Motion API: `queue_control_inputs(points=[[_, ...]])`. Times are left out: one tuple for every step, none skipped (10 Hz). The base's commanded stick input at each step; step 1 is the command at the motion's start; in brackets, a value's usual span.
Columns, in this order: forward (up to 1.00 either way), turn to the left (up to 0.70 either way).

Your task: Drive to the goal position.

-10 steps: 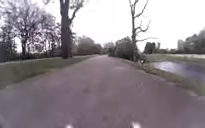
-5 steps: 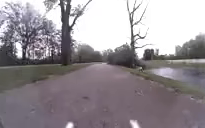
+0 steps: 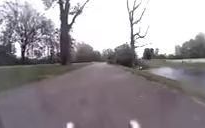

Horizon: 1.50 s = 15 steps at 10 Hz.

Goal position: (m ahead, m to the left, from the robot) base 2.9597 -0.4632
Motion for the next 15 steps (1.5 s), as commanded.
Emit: queue_control_inputs(points=[[0.70,0.00],[0.70,0.00],[0.70,0.00],[0.70,0.00],[0.70,0.00],[0.70,0.00],[0.70,0.00],[0.70,0.00],[0.70,0.00],[0.70,0.00],[0.70,0.00],[0.70,0.00],[0.70,0.00],[0.70,0.00],[0.70,0.00]])
